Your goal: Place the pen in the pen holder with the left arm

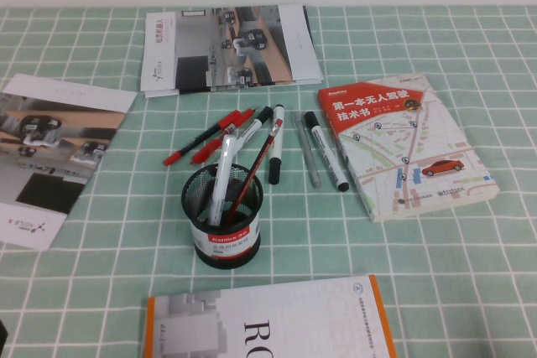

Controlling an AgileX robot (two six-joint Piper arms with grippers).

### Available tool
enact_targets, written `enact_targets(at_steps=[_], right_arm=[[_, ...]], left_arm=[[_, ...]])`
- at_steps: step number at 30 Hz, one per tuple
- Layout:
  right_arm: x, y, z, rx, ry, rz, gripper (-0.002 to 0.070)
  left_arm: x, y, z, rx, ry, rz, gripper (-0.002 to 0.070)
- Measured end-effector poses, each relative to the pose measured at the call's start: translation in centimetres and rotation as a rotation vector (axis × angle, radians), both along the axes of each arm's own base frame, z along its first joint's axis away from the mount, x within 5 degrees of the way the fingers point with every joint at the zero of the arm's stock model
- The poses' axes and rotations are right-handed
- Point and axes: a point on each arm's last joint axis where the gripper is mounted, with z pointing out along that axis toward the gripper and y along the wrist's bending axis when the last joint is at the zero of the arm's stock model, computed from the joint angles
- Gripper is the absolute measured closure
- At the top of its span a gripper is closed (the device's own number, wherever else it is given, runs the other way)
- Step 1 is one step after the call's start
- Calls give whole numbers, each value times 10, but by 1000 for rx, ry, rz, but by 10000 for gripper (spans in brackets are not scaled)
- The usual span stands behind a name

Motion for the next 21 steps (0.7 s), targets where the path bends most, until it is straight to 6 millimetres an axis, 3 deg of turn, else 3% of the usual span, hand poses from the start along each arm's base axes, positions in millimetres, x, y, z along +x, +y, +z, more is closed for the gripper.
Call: enact_targets(at_steps=[8,16,21], right_arm=[[0,0,0,0,0,0,696],[0,0,0,0,0,0,696],[0,0,0,0,0,0,696]], left_arm=[[1,-3,9,-325,-37,35,678],[3,-1,18,-389,-121,48,678],[5,-4,24,-411,-28,49,678]])
